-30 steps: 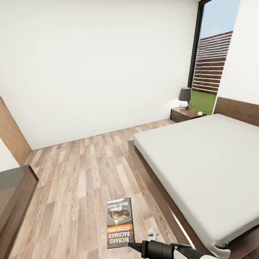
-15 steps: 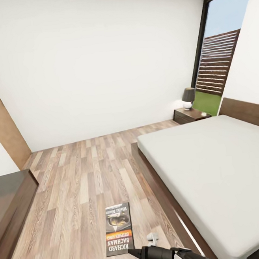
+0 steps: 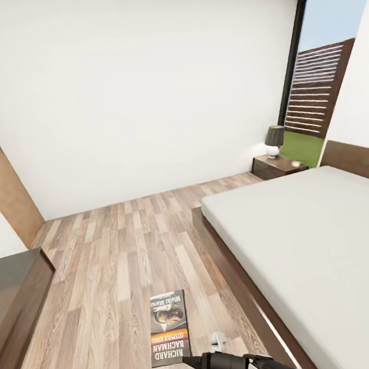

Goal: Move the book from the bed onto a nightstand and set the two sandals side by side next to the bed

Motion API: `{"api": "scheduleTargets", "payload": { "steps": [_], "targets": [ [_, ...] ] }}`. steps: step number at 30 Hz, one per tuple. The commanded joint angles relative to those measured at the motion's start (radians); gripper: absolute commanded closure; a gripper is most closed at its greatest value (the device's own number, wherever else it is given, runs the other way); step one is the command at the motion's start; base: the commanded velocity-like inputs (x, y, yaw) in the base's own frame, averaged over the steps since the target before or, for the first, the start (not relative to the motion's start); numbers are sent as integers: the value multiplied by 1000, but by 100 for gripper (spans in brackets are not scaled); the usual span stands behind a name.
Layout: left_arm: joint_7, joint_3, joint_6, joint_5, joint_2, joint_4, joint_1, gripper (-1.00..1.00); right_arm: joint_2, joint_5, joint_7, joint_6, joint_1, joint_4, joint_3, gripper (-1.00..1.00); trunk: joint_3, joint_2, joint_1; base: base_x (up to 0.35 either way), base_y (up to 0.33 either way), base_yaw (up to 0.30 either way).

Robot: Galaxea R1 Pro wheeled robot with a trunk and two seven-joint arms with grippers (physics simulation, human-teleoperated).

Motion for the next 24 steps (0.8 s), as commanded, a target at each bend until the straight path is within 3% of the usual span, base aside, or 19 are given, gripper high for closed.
{"api": "scheduleTargets", "payload": {
  "steps": [1,24],
  "targets": [
    [6,-8,-2,2,0,-1,0,-100,0,-5,2,4,-1,0,-6,100,-2,-2,1,294,134,0],
    [6,-8,-2,2,0,-1,0,-100,0,-5,2,4,1,0,-5,100,17,-2,1,303,117,-34]
  ]
}}
